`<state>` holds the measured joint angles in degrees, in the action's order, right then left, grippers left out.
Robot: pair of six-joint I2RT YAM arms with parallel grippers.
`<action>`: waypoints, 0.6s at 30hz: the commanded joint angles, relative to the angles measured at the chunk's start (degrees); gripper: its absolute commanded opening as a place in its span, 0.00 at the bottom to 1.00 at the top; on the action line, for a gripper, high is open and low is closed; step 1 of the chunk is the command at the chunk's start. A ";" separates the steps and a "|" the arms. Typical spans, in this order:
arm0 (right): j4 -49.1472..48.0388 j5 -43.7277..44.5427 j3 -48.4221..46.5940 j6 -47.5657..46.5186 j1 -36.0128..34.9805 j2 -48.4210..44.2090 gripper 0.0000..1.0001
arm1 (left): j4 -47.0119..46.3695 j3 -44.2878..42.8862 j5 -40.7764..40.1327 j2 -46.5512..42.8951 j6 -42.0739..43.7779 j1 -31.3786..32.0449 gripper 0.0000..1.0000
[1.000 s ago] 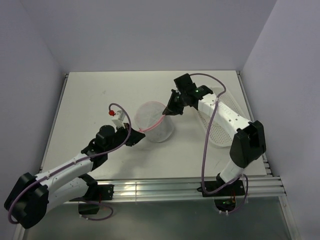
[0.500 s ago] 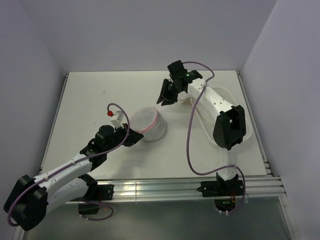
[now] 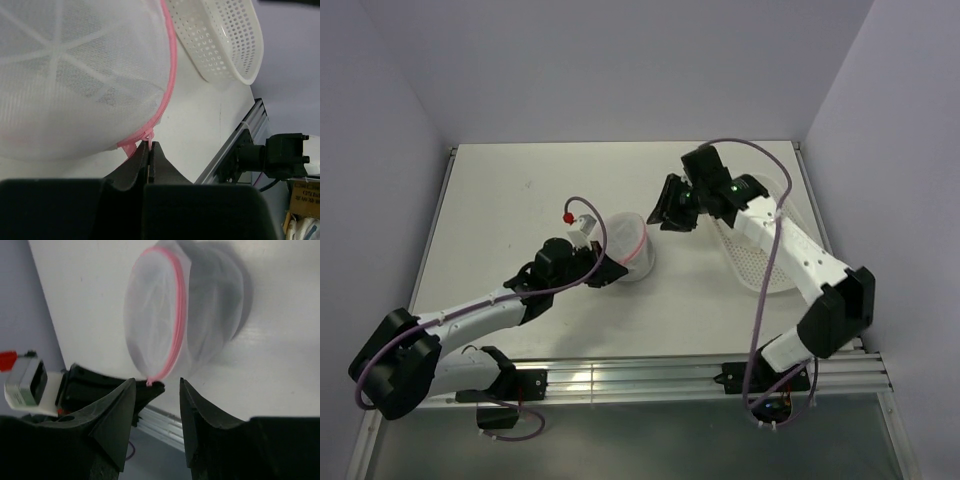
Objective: Place the bra in the laundry bag and zip it closed
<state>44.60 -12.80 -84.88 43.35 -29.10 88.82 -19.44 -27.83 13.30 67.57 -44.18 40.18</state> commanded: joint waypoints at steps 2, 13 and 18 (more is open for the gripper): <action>-7.31 -0.74 9.89 6.64 -2.88 -9.08 0.48 | -4.73 -3.54 1.29 2.03 0.59 1.91 0.00; -15.42 -0.04 20.63 15.09 -7.81 -10.07 0.48 | -4.64 -6.18 1.03 4.15 1.38 5.08 0.00; -17.52 -0.21 19.93 15.53 -8.08 -6.74 0.48 | -4.38 -6.44 1.29 4.41 1.56 5.43 0.00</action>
<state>31.44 -13.58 -64.05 57.45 -36.77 80.36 -21.58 -31.83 13.72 71.90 -43.97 45.12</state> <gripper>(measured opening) 0.481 0.023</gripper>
